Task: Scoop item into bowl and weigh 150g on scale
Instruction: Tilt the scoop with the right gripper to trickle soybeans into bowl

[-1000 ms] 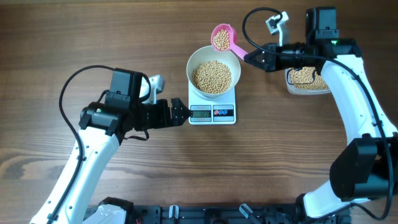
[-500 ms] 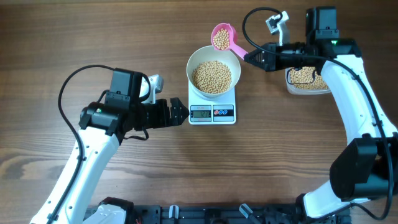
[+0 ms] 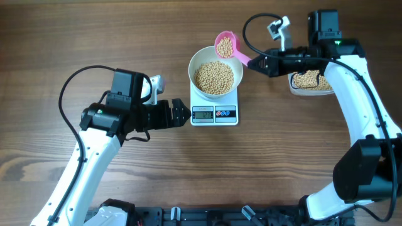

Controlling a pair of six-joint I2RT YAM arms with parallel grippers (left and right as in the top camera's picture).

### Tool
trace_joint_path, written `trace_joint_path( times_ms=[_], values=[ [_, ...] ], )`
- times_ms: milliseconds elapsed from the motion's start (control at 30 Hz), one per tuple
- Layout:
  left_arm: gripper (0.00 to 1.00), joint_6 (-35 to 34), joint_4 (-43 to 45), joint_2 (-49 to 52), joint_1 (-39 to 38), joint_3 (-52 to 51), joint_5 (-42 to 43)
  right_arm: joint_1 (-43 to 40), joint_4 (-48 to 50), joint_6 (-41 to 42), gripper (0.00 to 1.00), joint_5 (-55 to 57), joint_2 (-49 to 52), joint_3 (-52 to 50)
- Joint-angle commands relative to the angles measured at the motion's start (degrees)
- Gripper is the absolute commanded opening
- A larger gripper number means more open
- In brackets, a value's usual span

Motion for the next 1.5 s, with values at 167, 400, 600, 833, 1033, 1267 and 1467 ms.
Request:
trace_joint_path(
  times_ms=[167, 400, 600, 833, 1033, 1267, 1467],
  values=[
    [1.00, 1.11, 0.15, 0.33, 0.24, 0.04, -0.57, 0.15, -2.01, -3.74, 0.04, 7.48, -2.23, 1.95],
    [1.00, 1.14, 0.15, 0.33, 0.24, 0.04, -0.57, 0.15, -3.04, -5.22, 0.04, 11.43, -2.69, 3.41],
    [1.00, 1.11, 0.15, 0.33, 0.24, 0.04, -0.57, 1.73, -3.58, -8.17, 0.04, 13.42, -2.71, 3.41],
    [1.00, 1.11, 0.15, 0.33, 0.24, 0.04, -0.57, 4.70, -3.52, -9.62, 0.04, 18.97, -2.73, 3.41],
    [1.00, 1.14, 0.15, 0.33, 0.24, 0.04, -0.57, 4.70, -3.91, -11.13, 0.04, 20.90, -2.73, 3.41],
    [1.00, 1.14, 0.15, 0.33, 0.24, 0.04, -0.57, 4.94, -4.46, -13.00, 0.04, 20.87, -2.73, 3.41],
    [1.00, 1.14, 0.15, 0.33, 0.24, 0.04, -0.57, 6.21, -4.48, -17.14, 0.04, 23.87, -2.73, 3.39]
  ],
)
